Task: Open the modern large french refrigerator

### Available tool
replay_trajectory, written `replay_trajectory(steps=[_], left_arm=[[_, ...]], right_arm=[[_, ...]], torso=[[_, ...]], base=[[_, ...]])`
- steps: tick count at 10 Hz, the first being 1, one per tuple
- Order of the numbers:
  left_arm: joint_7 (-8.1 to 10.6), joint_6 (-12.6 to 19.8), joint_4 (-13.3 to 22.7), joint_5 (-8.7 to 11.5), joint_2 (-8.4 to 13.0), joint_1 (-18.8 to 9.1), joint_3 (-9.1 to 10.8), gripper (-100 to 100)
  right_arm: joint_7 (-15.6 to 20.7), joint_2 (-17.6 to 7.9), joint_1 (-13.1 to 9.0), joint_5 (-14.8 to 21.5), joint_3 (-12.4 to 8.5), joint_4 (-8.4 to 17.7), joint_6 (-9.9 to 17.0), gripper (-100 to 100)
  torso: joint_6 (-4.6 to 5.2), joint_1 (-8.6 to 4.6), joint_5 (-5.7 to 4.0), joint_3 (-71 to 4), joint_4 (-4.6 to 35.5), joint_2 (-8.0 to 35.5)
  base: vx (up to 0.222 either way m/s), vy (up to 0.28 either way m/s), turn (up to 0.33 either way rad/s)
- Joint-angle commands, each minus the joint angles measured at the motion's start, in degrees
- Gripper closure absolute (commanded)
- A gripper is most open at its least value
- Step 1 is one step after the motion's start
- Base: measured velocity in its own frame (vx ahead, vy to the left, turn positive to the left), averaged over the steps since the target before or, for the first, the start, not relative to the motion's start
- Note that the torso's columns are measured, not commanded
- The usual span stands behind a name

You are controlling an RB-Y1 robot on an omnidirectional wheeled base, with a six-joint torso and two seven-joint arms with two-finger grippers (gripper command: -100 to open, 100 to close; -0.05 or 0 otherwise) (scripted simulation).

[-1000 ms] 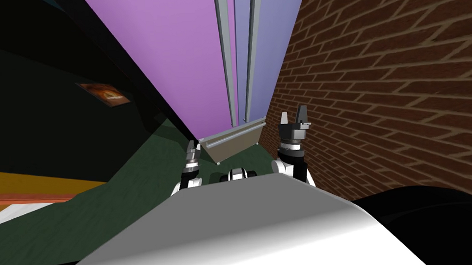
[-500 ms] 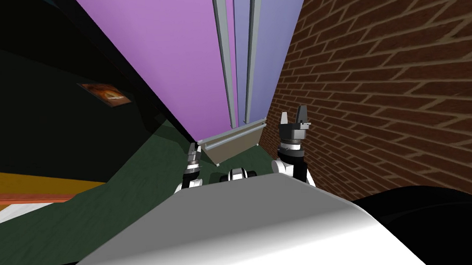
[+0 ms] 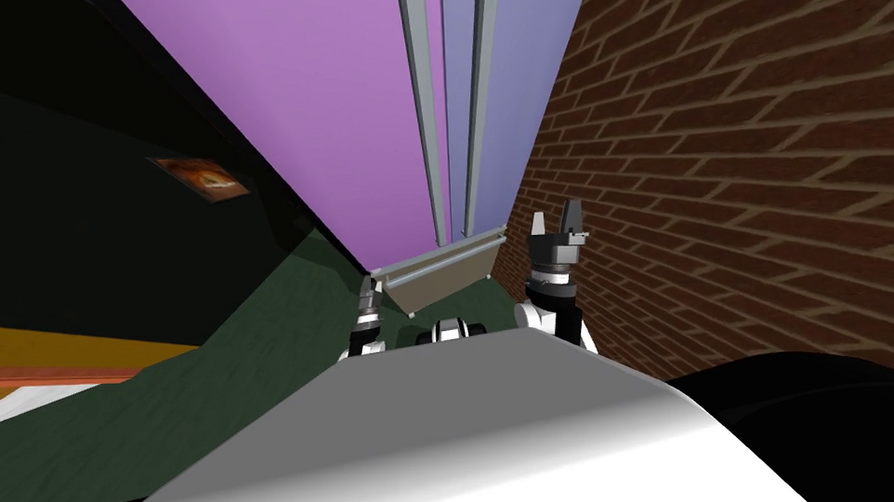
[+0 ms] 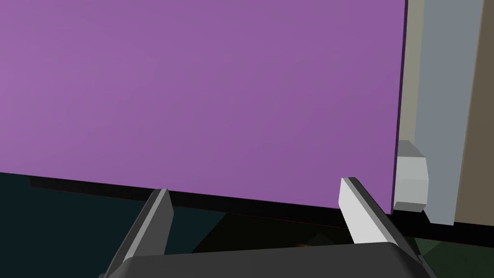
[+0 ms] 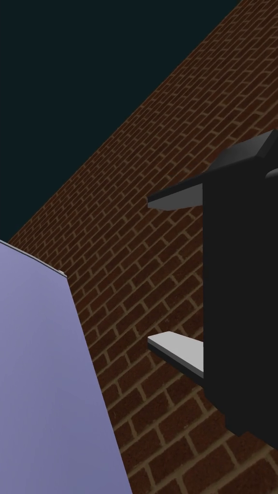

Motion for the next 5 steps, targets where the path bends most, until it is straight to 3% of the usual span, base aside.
replay_trajectory(steps=[1, 5], left_arm=[[-0.18, -1.8, 4.1, 0.8, -0.1, -0.7, 0.33, -100], [-0.53, -4.0, 9.7, 1.8, -0.5, -1.8, 0.72, -100]], right_arm=[[0.0, 0.0, 0.0, 0.0, 0.0, 0.0, 0.0, 0], [0.0, 0.0, 0.0, 0.0, 0.0, 0.0, 0.0, 0]], torso=[[0.0, 0.0, -0.01, 0.0, 0.0, 0.1], [0.0, 0.03, 0.0, 0.0, 0.0, 0.0]], base=[[0.061, -0.044, 0.029], [0.064, -0.032, 0.022]])
